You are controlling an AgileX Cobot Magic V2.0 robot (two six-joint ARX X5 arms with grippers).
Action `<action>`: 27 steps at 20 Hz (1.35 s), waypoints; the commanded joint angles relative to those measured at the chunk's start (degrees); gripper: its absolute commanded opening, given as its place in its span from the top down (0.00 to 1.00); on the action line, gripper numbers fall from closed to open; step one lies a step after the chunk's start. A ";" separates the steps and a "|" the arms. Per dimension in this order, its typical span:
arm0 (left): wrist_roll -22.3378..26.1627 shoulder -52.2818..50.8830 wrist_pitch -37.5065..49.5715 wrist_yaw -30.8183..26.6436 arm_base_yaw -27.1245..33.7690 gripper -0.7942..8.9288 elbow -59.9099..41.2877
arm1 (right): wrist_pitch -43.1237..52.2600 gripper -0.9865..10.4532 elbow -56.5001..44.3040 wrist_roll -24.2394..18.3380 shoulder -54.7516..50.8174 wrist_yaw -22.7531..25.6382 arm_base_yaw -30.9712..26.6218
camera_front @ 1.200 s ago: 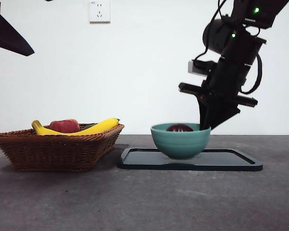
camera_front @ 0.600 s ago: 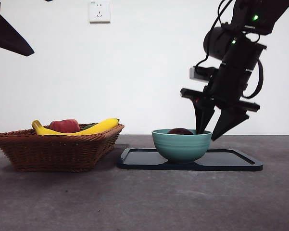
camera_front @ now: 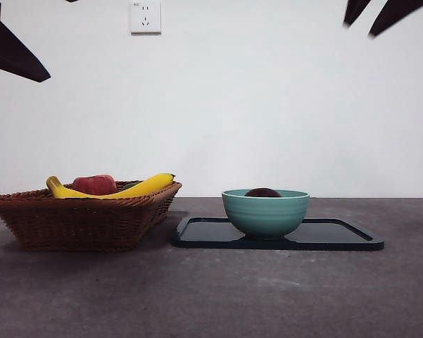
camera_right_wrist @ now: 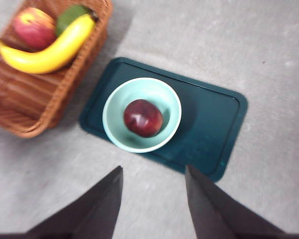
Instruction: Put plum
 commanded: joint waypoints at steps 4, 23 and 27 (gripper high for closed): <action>0.11 0.24 0.55 0.39 -0.48 0.53 0.52 | -0.52 0.74 -6.36 -0.42 -12.87 -2.97 1.99; 0.04 0.24 0.96 0.39 -0.48 0.53 0.52 | -0.46 0.74 -28.24 1.31 -32.87 -12.09 2.21; 0.04 0.24 0.96 0.39 -0.48 0.53 0.52 | -0.46 0.74 -28.24 1.33 -32.87 -12.09 2.21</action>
